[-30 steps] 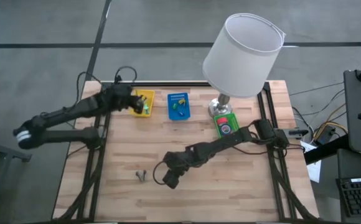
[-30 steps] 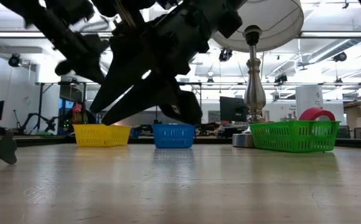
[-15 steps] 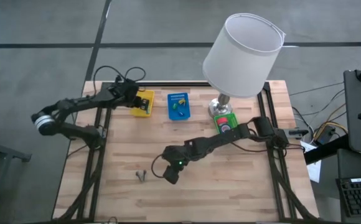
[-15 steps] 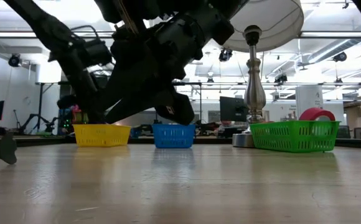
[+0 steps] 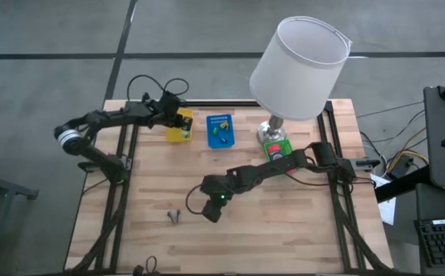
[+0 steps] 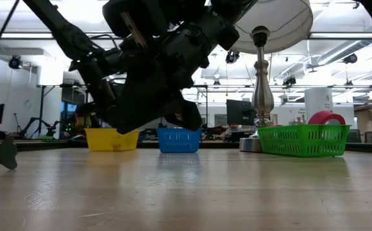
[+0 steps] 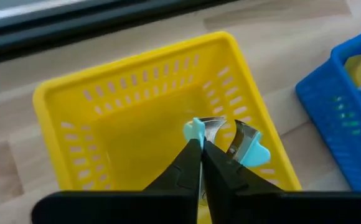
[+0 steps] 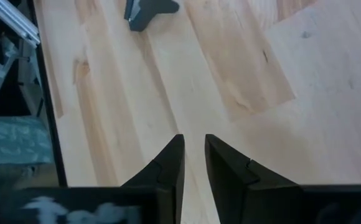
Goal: Pick and place Stapler, Stapler remover, tape
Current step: Put the light blue green staple remover into the yellow bin, then put the black staple remover into the yellow bin
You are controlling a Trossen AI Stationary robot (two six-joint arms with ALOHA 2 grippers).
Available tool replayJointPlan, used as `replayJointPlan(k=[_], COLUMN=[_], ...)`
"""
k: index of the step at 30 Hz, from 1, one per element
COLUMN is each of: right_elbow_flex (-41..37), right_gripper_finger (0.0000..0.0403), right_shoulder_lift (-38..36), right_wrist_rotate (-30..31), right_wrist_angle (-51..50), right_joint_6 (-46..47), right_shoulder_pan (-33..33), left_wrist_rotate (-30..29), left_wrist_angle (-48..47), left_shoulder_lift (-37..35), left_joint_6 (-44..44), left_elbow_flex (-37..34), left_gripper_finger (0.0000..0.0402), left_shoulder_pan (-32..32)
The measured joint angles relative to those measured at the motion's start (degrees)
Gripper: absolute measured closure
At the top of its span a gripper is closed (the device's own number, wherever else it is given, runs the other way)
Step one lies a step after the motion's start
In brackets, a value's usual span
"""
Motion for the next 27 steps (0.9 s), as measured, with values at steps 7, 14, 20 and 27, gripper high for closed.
replayJointPlan(k=[7, 14, 20, 27], right_elbow_flex=[0.0, 0.0, 0.0, 0.0], right_gripper_finger=[0.0341, 0.0338, 0.0345, 0.0343], right_shoulder_lift=[0.0, 0.0, 0.0, -0.7], right_wrist_rotate=[-1.1, -1.4, -1.4, -0.9], right_wrist_angle=[0.0, 0.0, -0.2, -1.8], right_joint_6=[-1.7, -1.8, -2.1, -1.9], right_shoulder_pan=[-0.6, -1.0, -1.2, -1.2], left_wrist_rotate=[0.0, 2.4, 6.4, 9.0], left_wrist_angle=[-0.8, -4.6, -14.3, -27.3], left_shoulder_lift=[1.6, -0.9, -7.9, -16.8], left_joint_6=[1.7, 1.8, 4.3, -5.1], left_elbow_flex=[3.2, 4.8, 4.9, 4.1], left_gripper_finger=[0.0315, 0.0250, 0.0243, 0.0253], left_shoulder_pan=[0.0, 0.0, -2.6, -11.5])
